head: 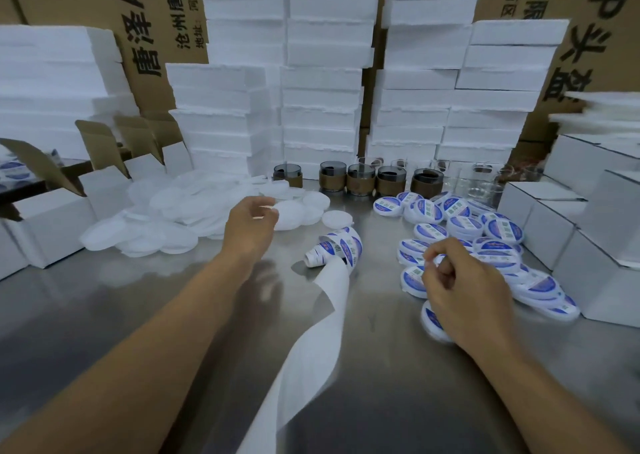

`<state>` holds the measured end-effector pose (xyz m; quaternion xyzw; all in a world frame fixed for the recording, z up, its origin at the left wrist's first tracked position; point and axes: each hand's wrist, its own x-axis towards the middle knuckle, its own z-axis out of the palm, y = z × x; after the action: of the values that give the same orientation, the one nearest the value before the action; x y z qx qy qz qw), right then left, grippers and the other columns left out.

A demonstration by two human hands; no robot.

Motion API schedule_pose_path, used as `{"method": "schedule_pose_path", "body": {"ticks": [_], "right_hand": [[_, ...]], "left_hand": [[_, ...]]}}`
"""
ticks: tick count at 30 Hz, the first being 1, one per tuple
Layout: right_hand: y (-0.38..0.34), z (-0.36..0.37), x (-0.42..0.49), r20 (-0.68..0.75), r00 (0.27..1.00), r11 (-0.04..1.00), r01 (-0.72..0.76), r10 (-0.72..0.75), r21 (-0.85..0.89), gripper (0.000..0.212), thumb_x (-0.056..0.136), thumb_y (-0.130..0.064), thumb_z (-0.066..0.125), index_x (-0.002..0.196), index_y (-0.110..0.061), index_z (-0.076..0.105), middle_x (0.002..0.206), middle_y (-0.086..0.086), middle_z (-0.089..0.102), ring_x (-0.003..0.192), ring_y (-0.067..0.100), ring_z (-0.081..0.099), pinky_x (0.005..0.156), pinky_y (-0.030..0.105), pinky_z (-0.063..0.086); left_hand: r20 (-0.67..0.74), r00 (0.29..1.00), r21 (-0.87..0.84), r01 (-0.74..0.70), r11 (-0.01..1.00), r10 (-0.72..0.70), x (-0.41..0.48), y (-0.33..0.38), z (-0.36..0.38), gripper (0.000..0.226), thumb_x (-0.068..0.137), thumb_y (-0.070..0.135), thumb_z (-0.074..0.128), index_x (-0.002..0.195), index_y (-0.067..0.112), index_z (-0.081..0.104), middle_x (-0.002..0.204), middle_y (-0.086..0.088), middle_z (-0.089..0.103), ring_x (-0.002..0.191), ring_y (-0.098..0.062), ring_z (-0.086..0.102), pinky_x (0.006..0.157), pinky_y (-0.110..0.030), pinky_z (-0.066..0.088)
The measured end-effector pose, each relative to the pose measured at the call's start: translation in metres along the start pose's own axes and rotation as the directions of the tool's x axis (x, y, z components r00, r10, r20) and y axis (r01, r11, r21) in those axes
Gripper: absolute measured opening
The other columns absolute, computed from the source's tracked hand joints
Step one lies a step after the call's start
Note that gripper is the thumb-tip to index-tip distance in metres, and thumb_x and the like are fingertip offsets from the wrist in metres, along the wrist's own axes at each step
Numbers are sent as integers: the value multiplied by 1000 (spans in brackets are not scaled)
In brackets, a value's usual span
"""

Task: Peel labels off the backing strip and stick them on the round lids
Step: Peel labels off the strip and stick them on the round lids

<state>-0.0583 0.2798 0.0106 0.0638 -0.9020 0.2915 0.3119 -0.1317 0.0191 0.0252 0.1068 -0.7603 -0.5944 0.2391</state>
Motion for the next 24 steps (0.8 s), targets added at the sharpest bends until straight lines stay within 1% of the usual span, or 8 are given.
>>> {"method": "schedule_pose_path", "body": {"ticks": [3,6,9,12,15,18,22,24], "right_hand": [[2,1,1,-2,1000,1000,-2,2,-14,11,83,-10,58,87,-20,57,53,-12,44,52,5,43,49,27,31],[2,1,1,-9,1000,1000,10,-10,-15,10,83,-11,58,86,-19,57,50,-14,38,49,4,39,51,28,29],[4,0,2,-7,1000,1000,22,-22,-21,10,83,-11,59,85,-20,56,49,-14,37,48,4,38,47,26,29],[5,0,3,12,1000,999,25,-25,-30,11,84,-11,59,87,-21,56,50,-13,39,48,5,40,47,23,30],[6,1,3,20,999,999,29,-29,-26,10,85,-11,58,88,-20,56,51,-13,39,49,5,40,48,28,33],[7,2,4,14,999,999,31,-30,-16,9,85,-12,57,88,-20,57,51,-13,39,49,5,41,48,29,34],[7,2,3,1,999,999,39,-39,-7,9,85,-12,57,89,-20,57,52,-10,44,49,9,42,49,32,39],[8,1,4,-5,1000,1000,29,-29,-4,10,85,-11,56,90,-20,57,53,-9,46,50,11,44,50,32,40]], "left_hand": [[81,991,303,-122,945,102,19,-8,10,28,92,22,55,119,14,57,116,-4,57,100,-18,53,85,-25,38],[187,977,417,-171,893,100,34,-11,22,41,92,31,57,128,15,51,129,-10,53,118,-25,49,95,-31,36],[245,965,524,-212,825,93,44,-13,28,43,92,34,57,131,15,51,134,-11,52,125,-29,42,103,-37,34],[273,958,565,-238,790,93,48,-15,28,38,92,35,56,126,19,56,132,-10,53,128,-29,35,103,-37,32],[294,954,586,-227,778,57,50,-13,25,34,91,37,56,123,24,59,131,-11,52,128,-29,29,97,-34,32],[311,949,600,-236,764,49,49,-10,22,32,90,36,58,120,25,60,131,-7,54,126,-30,34,98,-34,32],[294,943,561,-305,770,159,35,-1,19,43,85,34,66,124,20,54,130,-6,56,122,-29,44,99,-37,37],[259,935,453,-338,825,241,20,11,20,50,83,30,70,127,17,51,128,-6,56,119,-27,46,96,-34,37]]}}
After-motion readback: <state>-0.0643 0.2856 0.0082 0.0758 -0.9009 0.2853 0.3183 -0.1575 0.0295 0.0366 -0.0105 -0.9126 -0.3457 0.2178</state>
